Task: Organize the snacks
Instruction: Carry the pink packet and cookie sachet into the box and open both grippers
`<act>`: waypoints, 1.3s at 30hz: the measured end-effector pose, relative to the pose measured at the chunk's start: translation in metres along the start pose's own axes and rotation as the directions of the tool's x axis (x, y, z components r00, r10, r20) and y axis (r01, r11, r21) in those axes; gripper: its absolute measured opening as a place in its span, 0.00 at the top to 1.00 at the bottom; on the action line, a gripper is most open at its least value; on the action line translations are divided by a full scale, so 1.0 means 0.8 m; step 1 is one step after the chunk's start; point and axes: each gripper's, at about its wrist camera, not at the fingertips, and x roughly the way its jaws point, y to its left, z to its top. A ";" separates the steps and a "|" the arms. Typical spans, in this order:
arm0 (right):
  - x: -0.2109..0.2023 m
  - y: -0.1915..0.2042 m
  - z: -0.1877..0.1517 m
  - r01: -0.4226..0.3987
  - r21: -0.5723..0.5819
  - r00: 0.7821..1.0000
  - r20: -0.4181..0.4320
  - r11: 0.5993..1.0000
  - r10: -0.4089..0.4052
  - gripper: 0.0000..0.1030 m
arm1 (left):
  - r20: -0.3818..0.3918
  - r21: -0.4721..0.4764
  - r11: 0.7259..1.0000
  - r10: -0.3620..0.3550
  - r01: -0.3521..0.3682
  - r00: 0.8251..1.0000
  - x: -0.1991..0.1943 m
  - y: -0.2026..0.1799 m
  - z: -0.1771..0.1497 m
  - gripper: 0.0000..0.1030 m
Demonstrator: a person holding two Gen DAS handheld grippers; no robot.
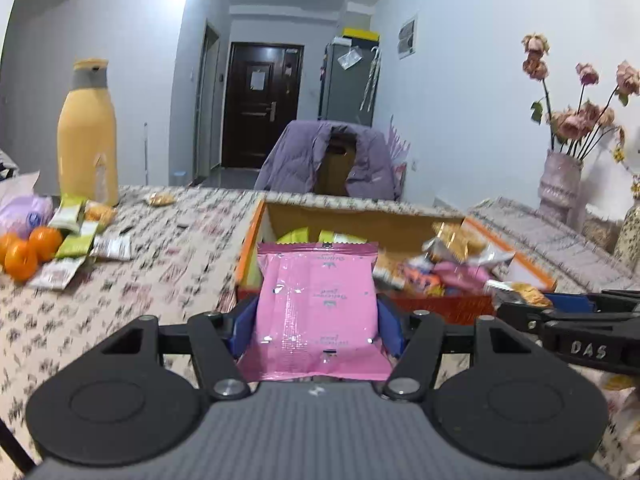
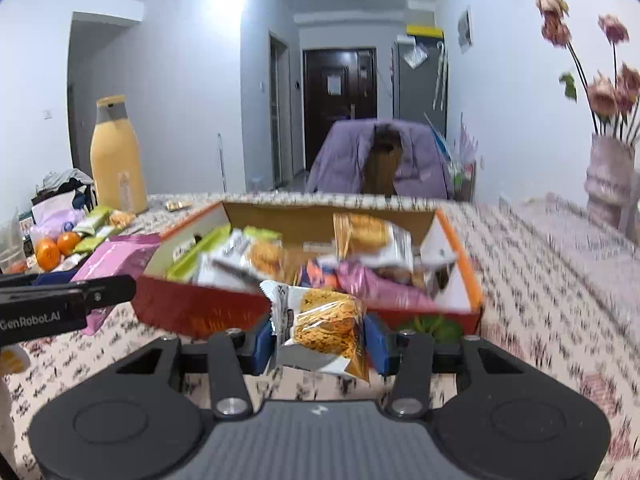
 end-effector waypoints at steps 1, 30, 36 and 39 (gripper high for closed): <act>0.001 0.000 0.006 -0.001 -0.007 1.000 0.011 1.000 0.001 0.55 | 0.007 0.001 1.000 -0.005 0.005 1.000 0.001 -0.001 0.008 0.39; 0.122 -0.004 0.063 0.028 -0.071 0.993 0.115 0.997 -0.019 0.55 | 0.036 -0.071 0.997 0.047 -0.045 0.998 0.132 0.012 0.079 0.39; 0.117 -0.005 0.059 0.027 -0.067 0.993 0.120 0.997 -0.019 0.34 | 0.034 -0.064 0.997 0.044 -0.041 0.998 0.129 0.014 0.073 0.23; 0.111 -0.006 0.056 0.025 -0.058 0.990 0.140 0.998 -0.017 0.00 | 0.100 -0.072 0.996 0.052 -0.045 0.994 0.115 0.014 0.073 0.00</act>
